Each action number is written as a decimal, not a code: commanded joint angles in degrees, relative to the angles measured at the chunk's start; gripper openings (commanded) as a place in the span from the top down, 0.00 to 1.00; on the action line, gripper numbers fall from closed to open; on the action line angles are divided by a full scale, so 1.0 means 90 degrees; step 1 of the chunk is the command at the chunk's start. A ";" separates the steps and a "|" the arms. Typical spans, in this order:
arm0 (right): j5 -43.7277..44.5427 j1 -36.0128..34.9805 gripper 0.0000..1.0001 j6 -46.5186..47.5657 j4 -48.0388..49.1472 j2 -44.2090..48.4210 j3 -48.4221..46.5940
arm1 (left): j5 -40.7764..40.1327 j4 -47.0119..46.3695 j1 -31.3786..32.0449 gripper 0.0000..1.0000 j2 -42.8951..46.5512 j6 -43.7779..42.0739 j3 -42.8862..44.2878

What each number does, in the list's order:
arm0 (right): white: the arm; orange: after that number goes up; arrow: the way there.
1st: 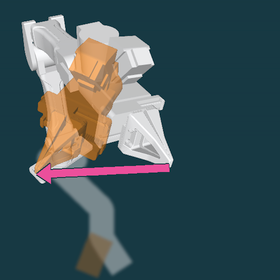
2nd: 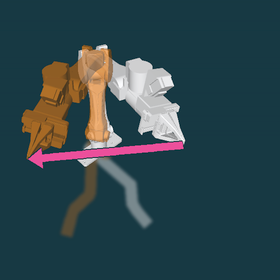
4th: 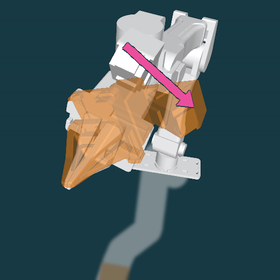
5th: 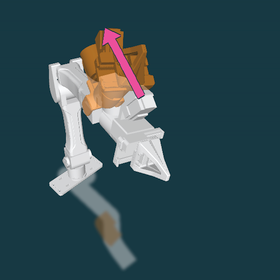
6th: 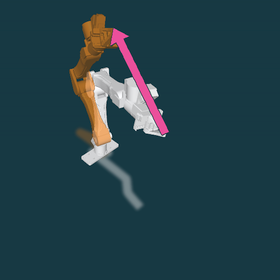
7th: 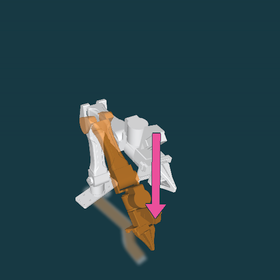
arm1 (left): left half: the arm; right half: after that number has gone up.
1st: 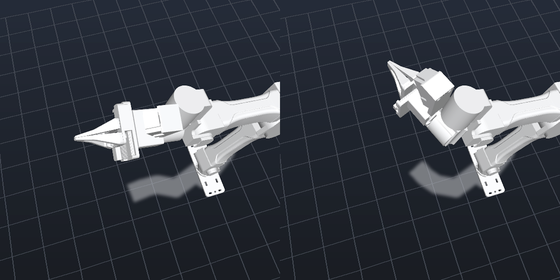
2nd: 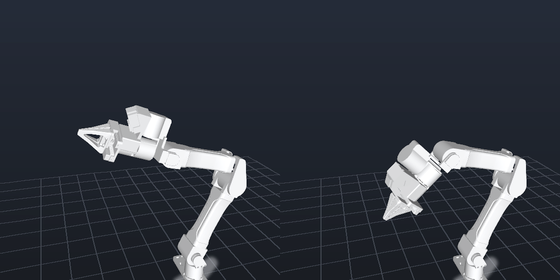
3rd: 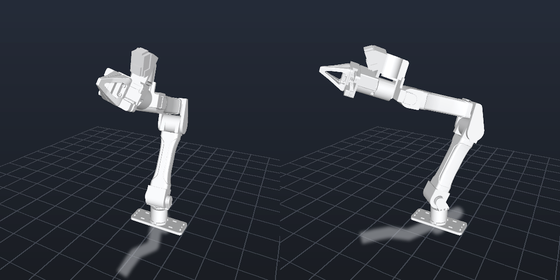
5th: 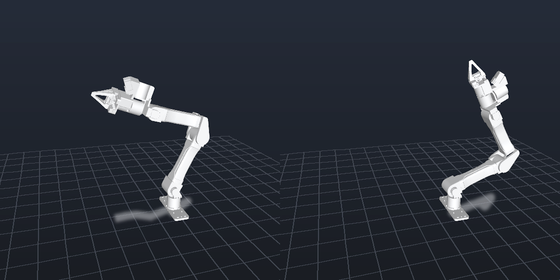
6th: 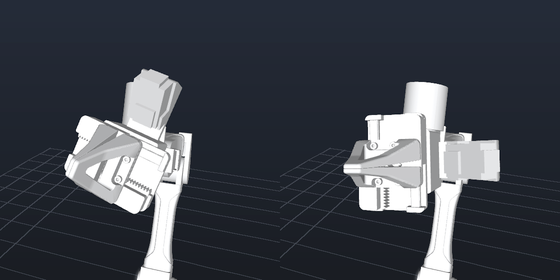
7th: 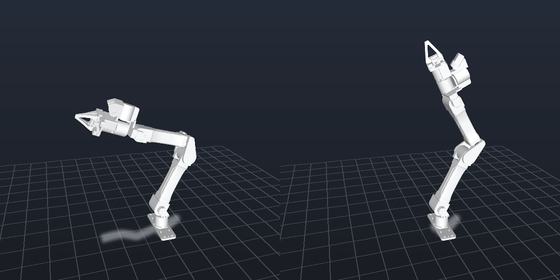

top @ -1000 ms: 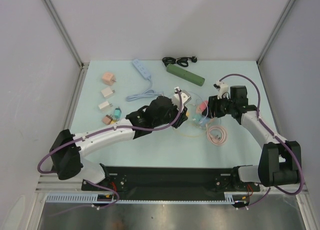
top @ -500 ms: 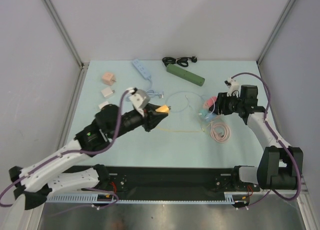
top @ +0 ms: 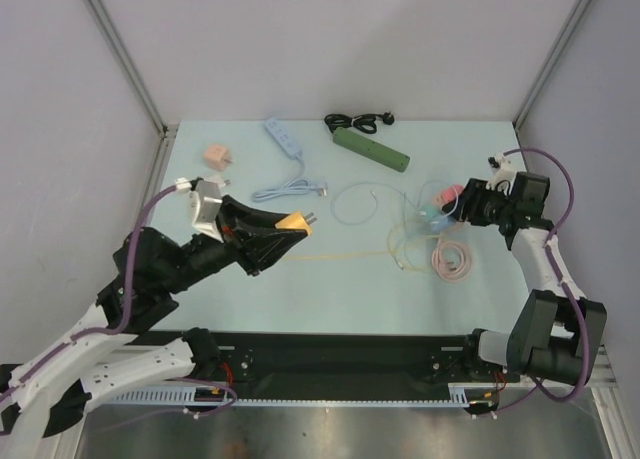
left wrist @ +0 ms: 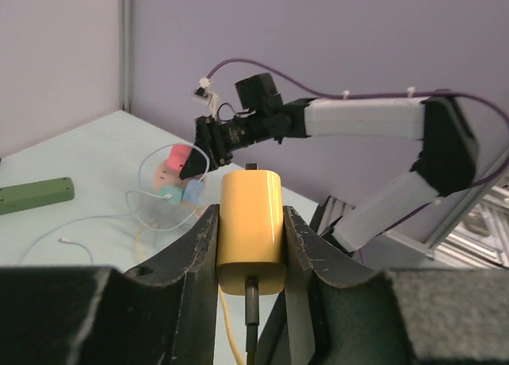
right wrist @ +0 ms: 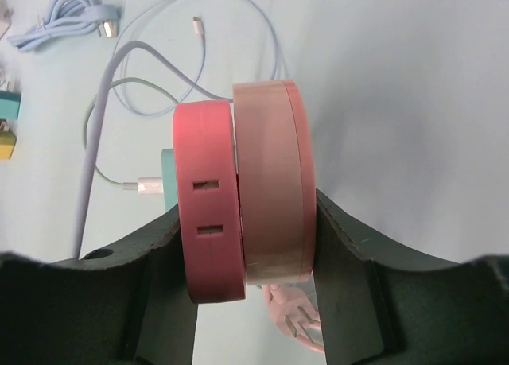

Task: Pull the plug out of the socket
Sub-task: Place the socket at the center of the board, then place the plug at the center of the board, then remove the plug from the socket.

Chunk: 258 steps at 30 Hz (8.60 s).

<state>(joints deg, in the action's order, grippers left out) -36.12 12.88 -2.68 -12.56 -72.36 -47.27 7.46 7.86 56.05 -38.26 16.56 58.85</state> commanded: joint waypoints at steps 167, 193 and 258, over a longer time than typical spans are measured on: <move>0.0732 -0.6587 1.00 0.0097 -0.0715 -0.3765 -0.5925 | -0.2246 0.1929 -0.4097 1.00 -0.0631 0.2320 -0.2144; 0.1864 -0.7408 0.84 -0.0885 -0.0538 -0.8308 -1.0236 | -0.1025 0.0660 -0.7194 0.94 -0.3512 0.1871 -0.1861; -0.1944 0.2367 0.18 0.2789 -0.3010 0.1516 -0.0393 | -0.1083 0.0617 -0.0008 0.02 -0.7690 0.2569 0.3390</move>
<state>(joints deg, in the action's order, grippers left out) -53.87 33.52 25.58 -41.30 -59.27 -51.20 2.81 5.74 55.09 -103.44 27.22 81.28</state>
